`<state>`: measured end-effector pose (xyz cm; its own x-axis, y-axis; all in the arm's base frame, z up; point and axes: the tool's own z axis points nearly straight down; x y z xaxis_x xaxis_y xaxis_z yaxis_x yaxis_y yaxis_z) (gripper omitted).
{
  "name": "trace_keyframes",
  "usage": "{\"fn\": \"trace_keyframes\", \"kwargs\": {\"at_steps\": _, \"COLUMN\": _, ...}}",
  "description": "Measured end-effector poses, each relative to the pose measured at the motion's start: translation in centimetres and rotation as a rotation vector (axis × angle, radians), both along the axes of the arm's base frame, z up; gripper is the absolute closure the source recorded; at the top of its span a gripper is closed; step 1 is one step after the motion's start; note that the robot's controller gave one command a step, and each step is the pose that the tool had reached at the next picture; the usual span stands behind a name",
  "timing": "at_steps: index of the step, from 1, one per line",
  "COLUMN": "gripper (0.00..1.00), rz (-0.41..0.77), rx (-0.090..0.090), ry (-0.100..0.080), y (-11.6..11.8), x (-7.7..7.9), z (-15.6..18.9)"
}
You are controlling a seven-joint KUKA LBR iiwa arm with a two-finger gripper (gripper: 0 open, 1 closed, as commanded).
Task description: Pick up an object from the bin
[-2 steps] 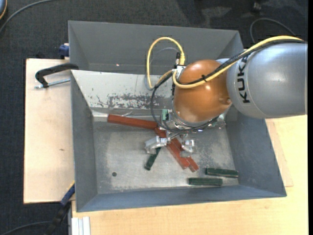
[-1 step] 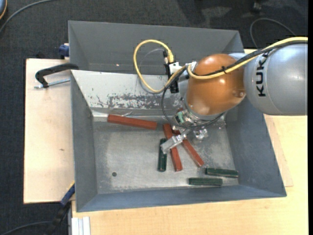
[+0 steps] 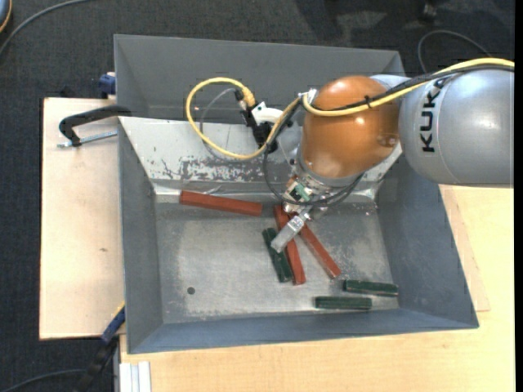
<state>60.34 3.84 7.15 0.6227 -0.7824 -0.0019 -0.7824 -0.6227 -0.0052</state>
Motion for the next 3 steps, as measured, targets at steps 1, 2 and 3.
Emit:
{"fn": "trace_keyframes", "kwargs": {"at_steps": 1, "gripper": 1.0, "rz": -0.001, "rx": 0.0, "ry": 0.002, "y": 0.1, "x": 0.1, "z": 0.3}}
{"fn": "trace_keyframes", "kwargs": {"at_steps": 2, "gripper": 1.0, "rz": -0.001, "rx": 0.0, "ry": -0.007, "y": 1.8, "x": -2.1, "z": 12.2}}
{"fn": "trace_keyframes", "kwargs": {"at_steps": 3, "gripper": 1.0, "rz": 0.017, "rx": 0.001, "ry": -0.009, "y": 4.8, "x": -2.7, "z": 26.0}}
